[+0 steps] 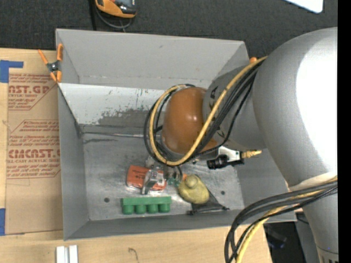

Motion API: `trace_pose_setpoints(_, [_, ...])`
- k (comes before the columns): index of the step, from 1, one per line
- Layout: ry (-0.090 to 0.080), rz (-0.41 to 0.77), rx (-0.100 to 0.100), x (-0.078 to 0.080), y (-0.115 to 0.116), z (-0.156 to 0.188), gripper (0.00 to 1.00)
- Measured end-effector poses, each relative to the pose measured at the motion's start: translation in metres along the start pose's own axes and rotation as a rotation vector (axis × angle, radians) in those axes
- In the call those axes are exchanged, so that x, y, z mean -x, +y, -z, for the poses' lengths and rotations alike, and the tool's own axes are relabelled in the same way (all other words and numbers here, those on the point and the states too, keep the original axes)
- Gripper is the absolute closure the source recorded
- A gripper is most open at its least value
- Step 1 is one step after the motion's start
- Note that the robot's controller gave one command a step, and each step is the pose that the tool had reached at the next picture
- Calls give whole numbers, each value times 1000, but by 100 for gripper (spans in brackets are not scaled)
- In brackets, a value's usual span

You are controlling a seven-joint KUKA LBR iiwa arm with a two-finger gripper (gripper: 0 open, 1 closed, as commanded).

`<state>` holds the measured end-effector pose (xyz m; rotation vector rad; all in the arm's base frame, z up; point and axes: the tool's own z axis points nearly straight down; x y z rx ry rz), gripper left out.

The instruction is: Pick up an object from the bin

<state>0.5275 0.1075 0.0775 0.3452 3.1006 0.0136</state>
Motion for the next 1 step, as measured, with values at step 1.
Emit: trace_pose_setpoints(1, [20,63,-10,16,-8,146,100])
